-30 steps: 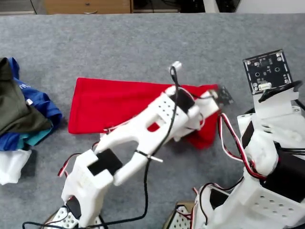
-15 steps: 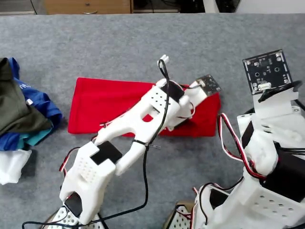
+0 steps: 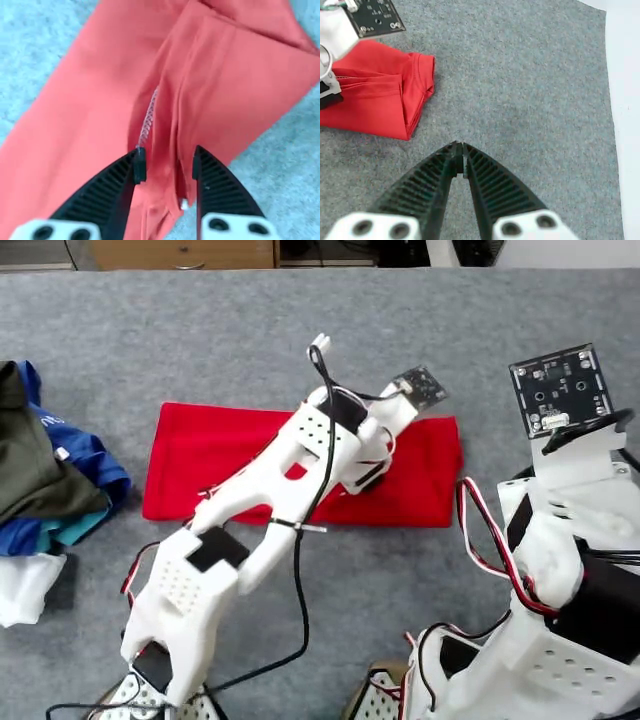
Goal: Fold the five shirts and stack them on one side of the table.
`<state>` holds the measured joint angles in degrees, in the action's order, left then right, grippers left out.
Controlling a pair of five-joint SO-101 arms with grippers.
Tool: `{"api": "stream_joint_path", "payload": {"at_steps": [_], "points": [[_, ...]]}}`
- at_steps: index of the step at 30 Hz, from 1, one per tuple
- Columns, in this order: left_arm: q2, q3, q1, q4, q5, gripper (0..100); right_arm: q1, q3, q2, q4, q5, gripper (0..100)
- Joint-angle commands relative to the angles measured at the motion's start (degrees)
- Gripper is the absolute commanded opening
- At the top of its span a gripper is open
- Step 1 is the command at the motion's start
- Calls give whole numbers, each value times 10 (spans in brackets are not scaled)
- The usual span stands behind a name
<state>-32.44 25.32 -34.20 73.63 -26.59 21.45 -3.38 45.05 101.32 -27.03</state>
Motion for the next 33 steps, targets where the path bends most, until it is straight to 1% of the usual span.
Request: {"api": "stream_joint_path", "payload": {"at_steps": [1,5,7,13,19,22,25,28,30,33], "points": [[-20,43,21,-16,-4,164,4,0,4,9,2,3],[-55,91,47,-11,-4,164,5,0,4,9,2,3],[-62,120,58,8,-4,164,4,0,4,9,2,3],[-65,203,55,118,-17,164,4,0,3,9,2,3],[-61,251,33,202,-16,164,7,0,5,9,2,3],[-61,278,16,271,-18,164,7,0,6,9,2,3],[-61,272,6,272,-11,128,7,-2,6,9,2,3],[-66,265,14,272,-28,91,7,-3,6,9,2,3],[-67,254,26,266,-39,83,7,-3,6,9,2,3],[-87,225,47,218,-42,82,7,-4,7,10,2,3]]}}
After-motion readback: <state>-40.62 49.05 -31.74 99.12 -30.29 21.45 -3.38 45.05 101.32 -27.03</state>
